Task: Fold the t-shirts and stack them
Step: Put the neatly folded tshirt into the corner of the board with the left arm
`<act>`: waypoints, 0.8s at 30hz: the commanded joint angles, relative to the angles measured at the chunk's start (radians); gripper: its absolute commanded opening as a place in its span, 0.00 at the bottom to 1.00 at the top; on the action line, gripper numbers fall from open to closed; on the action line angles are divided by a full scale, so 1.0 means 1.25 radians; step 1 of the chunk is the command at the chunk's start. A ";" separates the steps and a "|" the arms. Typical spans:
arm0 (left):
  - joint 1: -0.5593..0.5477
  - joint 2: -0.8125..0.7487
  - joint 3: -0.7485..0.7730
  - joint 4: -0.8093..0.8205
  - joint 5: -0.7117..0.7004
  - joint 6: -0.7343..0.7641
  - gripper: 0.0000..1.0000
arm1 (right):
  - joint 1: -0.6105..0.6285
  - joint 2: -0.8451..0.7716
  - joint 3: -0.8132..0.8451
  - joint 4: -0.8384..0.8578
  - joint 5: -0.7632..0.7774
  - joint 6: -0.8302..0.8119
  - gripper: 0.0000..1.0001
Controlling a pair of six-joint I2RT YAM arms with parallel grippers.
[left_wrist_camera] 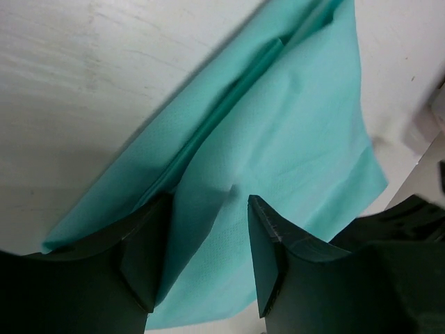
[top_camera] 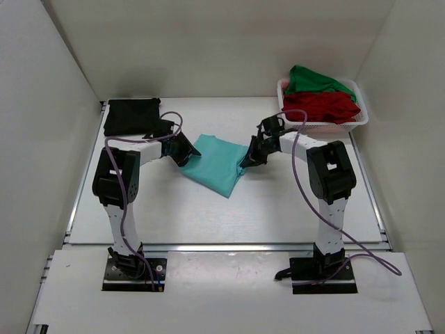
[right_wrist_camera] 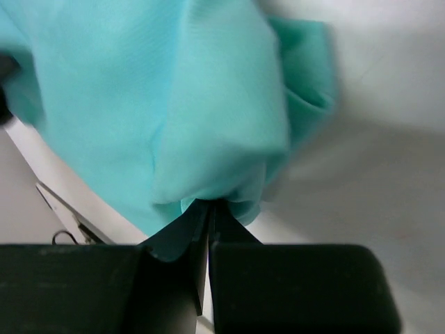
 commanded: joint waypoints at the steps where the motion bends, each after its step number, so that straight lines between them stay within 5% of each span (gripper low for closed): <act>1: -0.009 -0.041 -0.032 -0.047 -0.024 0.030 0.60 | -0.051 0.039 0.081 0.006 -0.009 -0.052 0.00; 7: -0.059 -0.024 -0.022 -0.100 -0.025 0.051 0.64 | -0.072 0.095 0.201 -0.077 -0.051 -0.103 0.00; 13: -0.071 -0.024 0.014 -0.137 -0.043 0.069 0.64 | -0.068 -0.039 0.119 -0.058 -0.041 -0.110 0.32; 24: -0.004 -0.045 0.187 -0.267 -0.084 0.220 0.84 | -0.121 -0.227 -0.016 -0.061 -0.092 -0.118 0.33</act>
